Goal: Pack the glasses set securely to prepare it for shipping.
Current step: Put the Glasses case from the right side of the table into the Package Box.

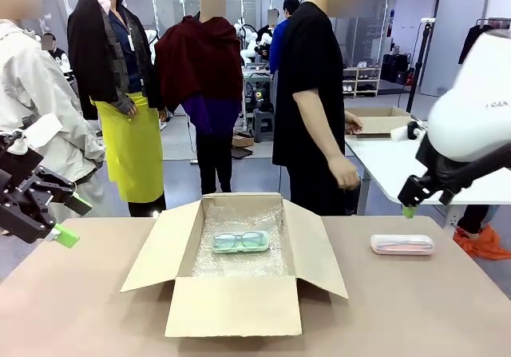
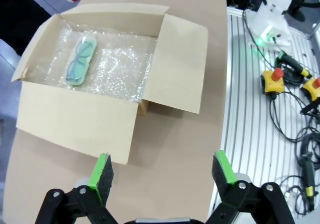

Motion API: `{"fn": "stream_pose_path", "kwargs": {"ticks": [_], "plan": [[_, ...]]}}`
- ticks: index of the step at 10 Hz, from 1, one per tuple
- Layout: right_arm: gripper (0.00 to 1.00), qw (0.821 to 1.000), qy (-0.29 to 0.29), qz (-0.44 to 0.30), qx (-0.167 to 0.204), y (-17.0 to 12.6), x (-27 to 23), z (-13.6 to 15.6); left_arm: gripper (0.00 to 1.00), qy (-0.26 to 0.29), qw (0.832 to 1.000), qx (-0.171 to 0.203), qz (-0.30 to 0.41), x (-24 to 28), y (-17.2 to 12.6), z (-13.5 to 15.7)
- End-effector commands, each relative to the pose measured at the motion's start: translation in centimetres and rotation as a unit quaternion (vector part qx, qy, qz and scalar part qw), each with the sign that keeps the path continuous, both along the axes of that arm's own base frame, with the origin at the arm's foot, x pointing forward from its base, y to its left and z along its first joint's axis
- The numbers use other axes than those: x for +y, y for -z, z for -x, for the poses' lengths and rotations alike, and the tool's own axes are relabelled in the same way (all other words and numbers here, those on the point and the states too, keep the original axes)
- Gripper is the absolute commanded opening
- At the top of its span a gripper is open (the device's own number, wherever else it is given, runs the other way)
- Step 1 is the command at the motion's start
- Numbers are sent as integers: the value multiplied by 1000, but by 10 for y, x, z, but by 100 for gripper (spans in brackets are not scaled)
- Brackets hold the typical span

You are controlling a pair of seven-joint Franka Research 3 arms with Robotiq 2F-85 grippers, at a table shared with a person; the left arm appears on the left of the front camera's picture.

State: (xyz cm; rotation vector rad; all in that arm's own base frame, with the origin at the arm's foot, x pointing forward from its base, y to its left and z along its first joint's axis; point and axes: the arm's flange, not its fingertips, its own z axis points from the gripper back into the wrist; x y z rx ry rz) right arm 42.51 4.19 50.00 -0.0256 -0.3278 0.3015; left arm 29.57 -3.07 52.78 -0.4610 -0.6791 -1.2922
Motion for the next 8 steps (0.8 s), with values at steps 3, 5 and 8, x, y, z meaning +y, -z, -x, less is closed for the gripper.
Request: {"fn": "stream_pose_path", "kwargs": {"ticks": [3, 5, 8], "plan": [[100, 998, 27, -65, 0, 22, -22, 1, 100, 7, 1000, 1, 13, 1, -3, 1], [100, 999, 37, -29, -1, 23, -28, -2, 100, 7, 1000, 1, 13, 1, -3, 1], [100, 999, 37, -29, -1, 23, -28, -2, 100, 7, 1000, 1, 13, 1, -3, 1]]}}
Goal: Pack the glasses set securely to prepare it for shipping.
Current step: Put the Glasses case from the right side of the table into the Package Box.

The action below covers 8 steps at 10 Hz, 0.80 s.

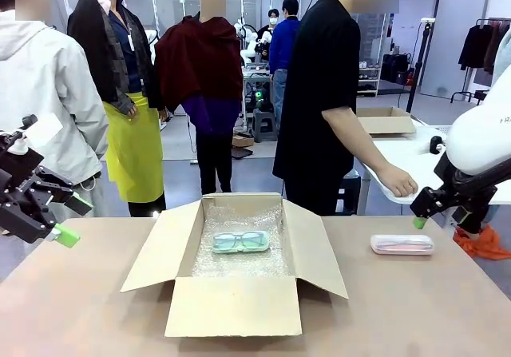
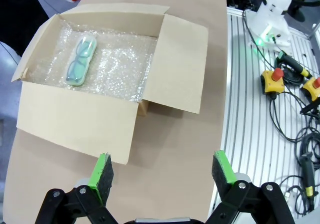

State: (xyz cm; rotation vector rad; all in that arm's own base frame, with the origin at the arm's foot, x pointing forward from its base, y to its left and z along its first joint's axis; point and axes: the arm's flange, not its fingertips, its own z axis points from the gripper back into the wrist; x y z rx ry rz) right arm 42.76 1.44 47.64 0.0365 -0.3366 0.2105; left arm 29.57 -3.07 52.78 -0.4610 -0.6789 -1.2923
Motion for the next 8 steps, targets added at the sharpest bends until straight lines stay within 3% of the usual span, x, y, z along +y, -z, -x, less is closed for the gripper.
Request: {"fn": "stream_pose_path", "kwargs": {"ticks": [1, 5, 8], "plan": [[100, 1000, 0, 0, 0, 0, 0, 0, 100, 7, 1000, 1, 13, 1, -3, 1], [100, 988, -147, 24, 24, 20, 4, -88, 100, 7, 1000, 1, 13, 1, -3, 1], [100, 958, -273, 74, 42, 38, 6, -125, 100, 7, 1000, 1, 13, 1, -3, 1]]}}
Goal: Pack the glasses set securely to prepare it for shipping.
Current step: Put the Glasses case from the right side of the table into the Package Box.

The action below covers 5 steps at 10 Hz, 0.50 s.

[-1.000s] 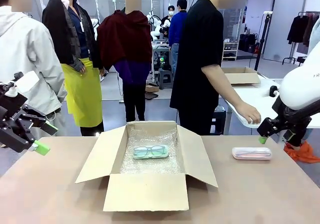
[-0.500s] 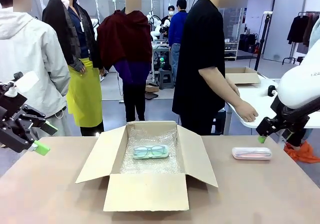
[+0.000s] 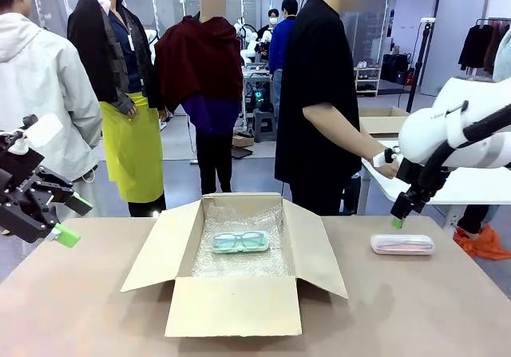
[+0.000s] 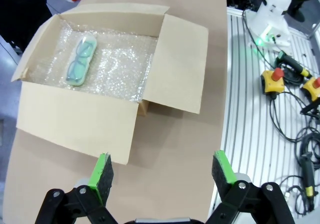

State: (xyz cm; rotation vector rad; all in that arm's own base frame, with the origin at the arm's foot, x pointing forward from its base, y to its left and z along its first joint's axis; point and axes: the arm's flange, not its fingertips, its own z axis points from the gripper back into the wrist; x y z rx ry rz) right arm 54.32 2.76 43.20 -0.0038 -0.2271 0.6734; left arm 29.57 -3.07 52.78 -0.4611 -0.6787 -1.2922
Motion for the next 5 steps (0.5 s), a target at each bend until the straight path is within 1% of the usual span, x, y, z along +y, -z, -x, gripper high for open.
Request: {"fn": "stream_pose_path", "kwargs": {"ticks": [1, 2, 3, 4, 5], "plan": [[100, 992, -123, 30, -6, 1, -8, -18, 100, 7, 1000, 1, 13, 1, -3, 1], [100, 981, -189, 42, 5, 9, -8, -26, 100, 7, 1000, 1, 13, 1, -3, 1], [100, 965, -258, 44, 14, 16, -11, -32, 100, 7, 1000, 1, 13, 1, -3, 1], [100, 956, -286, 65, 21, 24, -14, -40, 100, 7, 1000, 1, 13, 1, -3, 1], [100, 945, -317, 74, 20, 33, -14, -41, 100, 7, 1000, 1, 13, 1, -3, 1]]}}
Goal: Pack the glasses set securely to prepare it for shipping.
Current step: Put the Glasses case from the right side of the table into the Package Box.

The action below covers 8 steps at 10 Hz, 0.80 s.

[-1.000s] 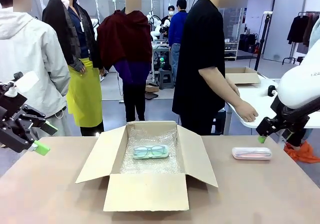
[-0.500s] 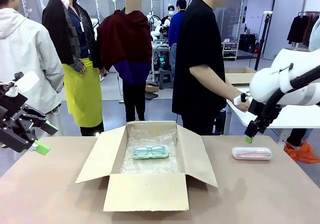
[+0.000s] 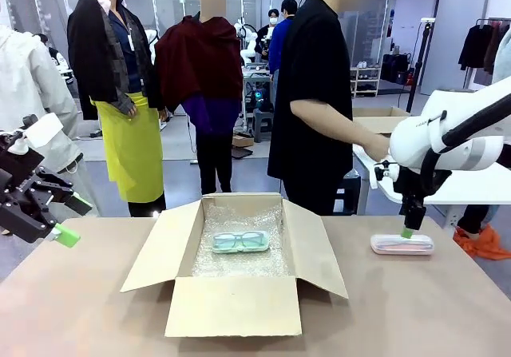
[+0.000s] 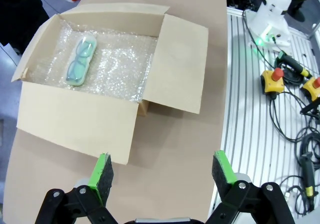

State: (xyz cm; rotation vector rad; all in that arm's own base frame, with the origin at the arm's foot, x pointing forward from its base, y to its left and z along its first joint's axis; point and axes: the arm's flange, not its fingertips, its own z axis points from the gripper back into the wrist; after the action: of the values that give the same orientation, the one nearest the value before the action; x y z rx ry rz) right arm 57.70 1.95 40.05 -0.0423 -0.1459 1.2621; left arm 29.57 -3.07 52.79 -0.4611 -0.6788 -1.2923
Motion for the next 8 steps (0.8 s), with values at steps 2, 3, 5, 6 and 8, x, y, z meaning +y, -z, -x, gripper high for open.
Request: {"fn": "stream_pose_path", "kwargs": {"ticks": [2, 3, 5, 6, 8], "plan": [[100, 993, -99, 49, -33, 19, -4, -11, 100, 7, 1000, 1, 13, 1, -3, 1], [100, 992, -111, 52, -31, 24, -5, -13, 100, 7, 1000, 1, 13, 1, -3, 1], [100, 993, -102, 52, -10, 37, -6, -25, 100, 7, 1000, 1, 13, 1, -3, 1], [100, 994, -99, 53, -2, 43, -6, -29, 100, 7, 1000, 1, 13, 1, -3, 1], [100, 994, -96, 54, -1, 55, -8, -38, 100, 7, 1000, 1, 13, 1, -3, 1]]}}
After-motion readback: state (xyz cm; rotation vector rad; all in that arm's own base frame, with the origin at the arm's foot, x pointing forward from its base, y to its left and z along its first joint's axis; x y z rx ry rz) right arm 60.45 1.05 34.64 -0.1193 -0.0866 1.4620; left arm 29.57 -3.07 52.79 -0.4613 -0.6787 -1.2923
